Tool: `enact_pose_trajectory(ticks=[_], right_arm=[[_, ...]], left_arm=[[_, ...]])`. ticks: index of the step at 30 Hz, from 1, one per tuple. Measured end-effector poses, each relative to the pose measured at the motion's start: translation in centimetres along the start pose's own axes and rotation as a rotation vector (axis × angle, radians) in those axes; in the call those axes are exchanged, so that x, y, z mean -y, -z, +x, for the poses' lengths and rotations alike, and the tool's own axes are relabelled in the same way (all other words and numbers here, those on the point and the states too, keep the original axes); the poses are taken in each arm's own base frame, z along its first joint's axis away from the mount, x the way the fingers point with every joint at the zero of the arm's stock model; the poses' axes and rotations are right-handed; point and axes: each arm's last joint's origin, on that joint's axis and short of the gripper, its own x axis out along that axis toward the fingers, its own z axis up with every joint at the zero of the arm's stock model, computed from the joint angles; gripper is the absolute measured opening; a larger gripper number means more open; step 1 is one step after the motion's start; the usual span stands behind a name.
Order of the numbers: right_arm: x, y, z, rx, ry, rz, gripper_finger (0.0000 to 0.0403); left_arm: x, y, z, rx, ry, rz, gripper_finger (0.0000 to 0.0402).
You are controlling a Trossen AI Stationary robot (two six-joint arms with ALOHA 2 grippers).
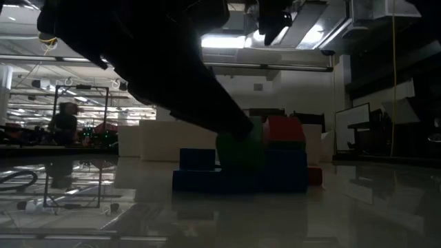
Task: Sort blocks
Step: Put the green block into the top center bin
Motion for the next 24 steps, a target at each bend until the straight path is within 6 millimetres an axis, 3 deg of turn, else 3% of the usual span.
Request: enact_pose_trajectory(ticks=[13, 24], right_arm=[[-3.3, 0.8, -0.2, -0.004, -0.033, -0.092, 0.0247], [-3.6, 0.8, -0.2, -0.004, -0.036, -0.101, 0.0247]], left_arm=[[0.1, 0.0, -0.1, -0.003, 0.001, 0.076, 0.0131], [0.0, 0.6, 0.1, -0.036, -0.010, 0.088, 0.0205]])
